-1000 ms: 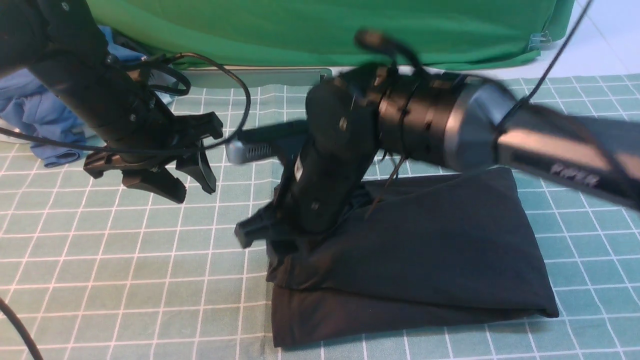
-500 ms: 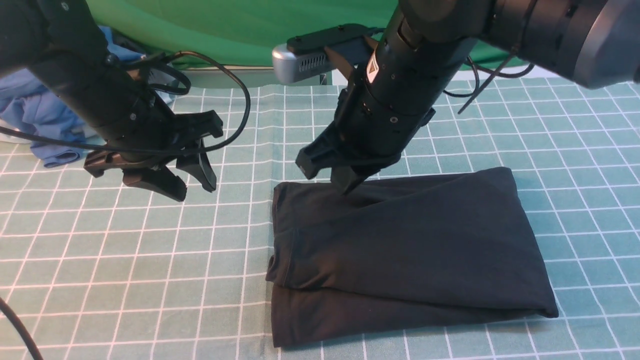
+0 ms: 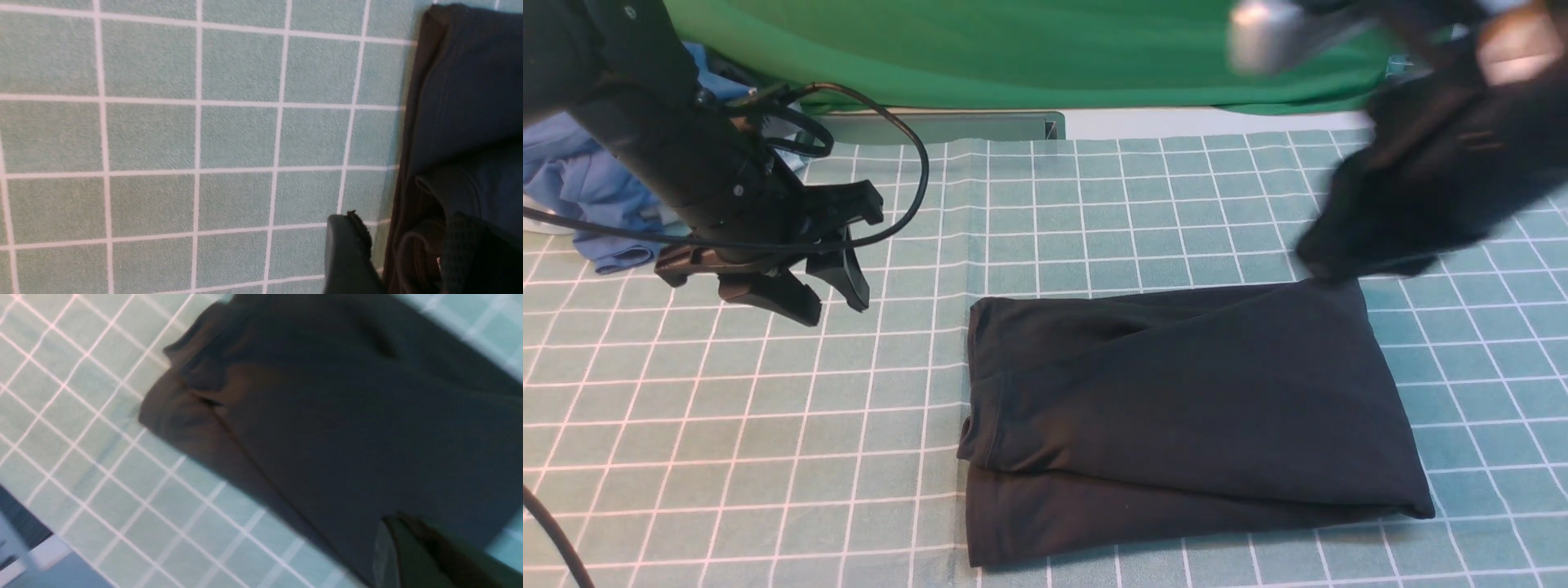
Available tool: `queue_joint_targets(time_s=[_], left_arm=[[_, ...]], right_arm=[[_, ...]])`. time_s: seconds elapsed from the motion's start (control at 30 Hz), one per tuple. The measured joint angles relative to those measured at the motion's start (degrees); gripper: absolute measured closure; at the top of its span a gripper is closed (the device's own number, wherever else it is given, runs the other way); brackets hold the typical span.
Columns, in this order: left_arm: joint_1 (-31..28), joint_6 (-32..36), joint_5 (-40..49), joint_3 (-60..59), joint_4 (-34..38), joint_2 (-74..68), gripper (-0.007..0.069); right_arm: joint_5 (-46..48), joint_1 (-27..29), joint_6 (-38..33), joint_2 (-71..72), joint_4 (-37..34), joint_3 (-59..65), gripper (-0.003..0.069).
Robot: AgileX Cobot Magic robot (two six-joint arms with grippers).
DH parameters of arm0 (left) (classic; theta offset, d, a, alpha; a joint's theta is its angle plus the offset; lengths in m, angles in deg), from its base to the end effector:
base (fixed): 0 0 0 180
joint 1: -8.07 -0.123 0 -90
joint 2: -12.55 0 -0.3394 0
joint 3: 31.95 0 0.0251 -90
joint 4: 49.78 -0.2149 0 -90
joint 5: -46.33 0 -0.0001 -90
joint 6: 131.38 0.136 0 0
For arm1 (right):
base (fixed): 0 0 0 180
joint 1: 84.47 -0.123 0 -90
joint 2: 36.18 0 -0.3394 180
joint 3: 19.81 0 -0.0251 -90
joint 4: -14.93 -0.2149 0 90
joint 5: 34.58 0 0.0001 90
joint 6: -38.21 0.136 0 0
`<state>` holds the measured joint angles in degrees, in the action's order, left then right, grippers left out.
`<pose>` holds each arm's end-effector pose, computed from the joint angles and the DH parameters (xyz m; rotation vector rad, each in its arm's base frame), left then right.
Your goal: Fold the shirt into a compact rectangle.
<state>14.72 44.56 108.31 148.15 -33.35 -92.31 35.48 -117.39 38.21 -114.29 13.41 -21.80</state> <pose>0.3274 -0.0724 0.2929 -0.0883 2.9066 -0.4228 0.1730 0.1160 0.4180 -0.7268 2.4665 0.2556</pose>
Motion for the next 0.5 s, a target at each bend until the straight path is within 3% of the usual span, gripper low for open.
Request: queue_joint_targets(time_s=[0.13,0.37,0.5], left_arm=[[0.00,-1.04,-0.38,0.00,-0.46,0.00,0.0410],[0.00,-1.66,-0.67,0.00,-0.57,0.00,0.0585],[0.00,-1.66,-0.60,0.00,-0.57,0.00,0.0613]], right_arm=[[-0.20,0.13,0.00,12.10,4.10,2.57,0.0632],[-5.79,0.13,0.85,35.83,5.00,12.56,0.0632],[-6.48,0.13,2.08,45.58,4.95,21.79,0.0631]])
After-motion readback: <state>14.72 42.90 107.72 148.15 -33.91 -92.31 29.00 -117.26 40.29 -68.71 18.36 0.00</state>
